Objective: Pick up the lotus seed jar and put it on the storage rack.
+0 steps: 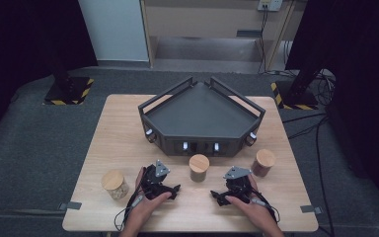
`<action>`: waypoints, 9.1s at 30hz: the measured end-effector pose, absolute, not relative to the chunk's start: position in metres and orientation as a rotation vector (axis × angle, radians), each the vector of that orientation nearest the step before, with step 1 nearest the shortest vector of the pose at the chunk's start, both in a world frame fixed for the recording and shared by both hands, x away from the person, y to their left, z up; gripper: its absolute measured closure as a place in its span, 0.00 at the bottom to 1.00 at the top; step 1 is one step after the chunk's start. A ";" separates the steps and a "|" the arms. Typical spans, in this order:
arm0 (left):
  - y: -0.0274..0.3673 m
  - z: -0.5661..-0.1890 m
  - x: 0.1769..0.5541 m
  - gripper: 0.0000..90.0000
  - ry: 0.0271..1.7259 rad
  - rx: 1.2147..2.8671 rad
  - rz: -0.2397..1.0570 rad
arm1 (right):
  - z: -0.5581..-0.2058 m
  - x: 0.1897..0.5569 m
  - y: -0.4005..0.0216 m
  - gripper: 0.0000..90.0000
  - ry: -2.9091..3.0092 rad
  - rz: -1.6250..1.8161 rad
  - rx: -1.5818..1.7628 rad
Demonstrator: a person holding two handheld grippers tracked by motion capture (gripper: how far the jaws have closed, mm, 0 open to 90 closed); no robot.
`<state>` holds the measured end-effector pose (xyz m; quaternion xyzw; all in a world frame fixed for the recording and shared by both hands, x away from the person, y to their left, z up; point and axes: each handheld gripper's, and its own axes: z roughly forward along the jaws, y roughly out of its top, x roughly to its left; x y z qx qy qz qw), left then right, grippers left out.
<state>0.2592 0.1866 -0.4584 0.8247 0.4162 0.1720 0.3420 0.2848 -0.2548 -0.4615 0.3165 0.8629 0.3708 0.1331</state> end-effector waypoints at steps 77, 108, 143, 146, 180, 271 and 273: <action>0.184 -0.407 0.235 0.03 1.040 2.134 0.498 | -0.461 0.283 -0.254 0.02 2.497 1.075 0.931; 0.194 -0.382 0.221 0.03 1.026 2.107 0.548 | -0.461 0.282 -0.254 0.02 2.493 1.074 0.936; 0.221 -0.367 0.207 0.03 1.048 2.076 0.603 | -0.461 0.278 -0.253 0.03 2.479 1.070 0.953; 0.224 -0.367 0.207 0.03 1.052 2.074 0.607 | -0.461 0.278 -0.253 0.03 2.479 1.070 0.953; 0.268 -0.377 0.190 0.02 1.108 2.003 0.656 | -0.461 0.278 -0.253 0.03 2.479 1.069 0.954; 0.325 -0.451 0.169 0.21 1.260 1.941 0.605 | -0.462 0.277 -0.253 0.03 2.478 1.069 0.954; 0.326 -0.452 0.169 0.26 1.259 1.934 0.598 | -0.461 0.277 -0.253 0.03 2.478 1.069 0.954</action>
